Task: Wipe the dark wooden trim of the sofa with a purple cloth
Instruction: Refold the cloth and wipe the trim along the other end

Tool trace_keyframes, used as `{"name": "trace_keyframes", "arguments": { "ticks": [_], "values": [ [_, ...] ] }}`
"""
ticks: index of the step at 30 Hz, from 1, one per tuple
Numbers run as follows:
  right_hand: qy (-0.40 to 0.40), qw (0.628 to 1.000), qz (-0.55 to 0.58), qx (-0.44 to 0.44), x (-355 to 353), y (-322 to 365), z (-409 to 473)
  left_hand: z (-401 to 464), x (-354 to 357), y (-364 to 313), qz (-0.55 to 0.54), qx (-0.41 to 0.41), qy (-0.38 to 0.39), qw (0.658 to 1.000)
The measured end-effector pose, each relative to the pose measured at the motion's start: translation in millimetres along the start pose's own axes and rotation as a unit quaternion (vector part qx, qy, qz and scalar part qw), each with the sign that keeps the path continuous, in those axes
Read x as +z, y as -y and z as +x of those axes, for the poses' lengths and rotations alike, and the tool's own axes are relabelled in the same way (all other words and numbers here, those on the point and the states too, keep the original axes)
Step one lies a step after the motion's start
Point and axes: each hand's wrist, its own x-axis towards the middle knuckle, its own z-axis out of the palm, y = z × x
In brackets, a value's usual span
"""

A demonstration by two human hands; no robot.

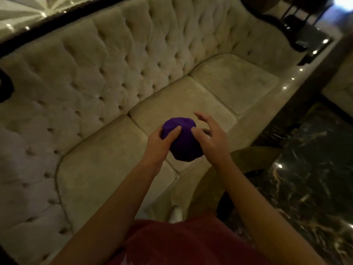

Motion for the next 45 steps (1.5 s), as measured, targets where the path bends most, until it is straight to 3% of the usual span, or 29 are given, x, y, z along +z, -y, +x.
{"name": "trace_keyframes", "arguments": {
  "ticks": [4,7,10,17,23,26,29,31,45],
  "values": [
    [-0.02,0.987,0.088,0.134,-42.8,-37.7,-11.8,3.8,45.4,8.0,-0.012,-0.021,0.047,0.999],
    [-0.007,0.961,0.217,0.17,-56.5,-50.0,-16.5,12.9,74.4,9.1,-0.007,-0.021,0.086,0.996],
    [-0.03,0.944,0.272,0.184,-75.9,-58.2,-10.0,29.1,102.7,10.7,0.017,-0.009,0.125,0.992],
    [-0.08,0.96,0.174,0.203,-109.9,-79.5,32.7,92.5,142.4,18.2,0.151,0.056,0.164,0.973],
    [-0.077,0.965,0.124,0.218,-143.5,-82.0,96.0,166.7,166.7,6.2,0.19,0.002,0.152,0.97],
    [-0.038,0.974,0.104,0.198,-167.1,-72.6,129.4,196.2,183.5,-14.1,0.122,-0.052,0.233,0.963],
    [-0.029,0.974,0.105,0.199,-187.0,-66.7,151.7,214.6,208.7,-32.7,0.073,-0.101,0.342,0.931],
    [-0.033,0.971,0.114,0.208,-199.5,-69.8,159.8,222.9,225.1,-38.3,0.074,-0.105,0.37,0.92],
    [-0.131,0.951,0.11,0.256,-302.9,-166.5,235.9,296.4,364.8,-6.5,0.147,-0.023,0.246,0.958]
  ]
}}
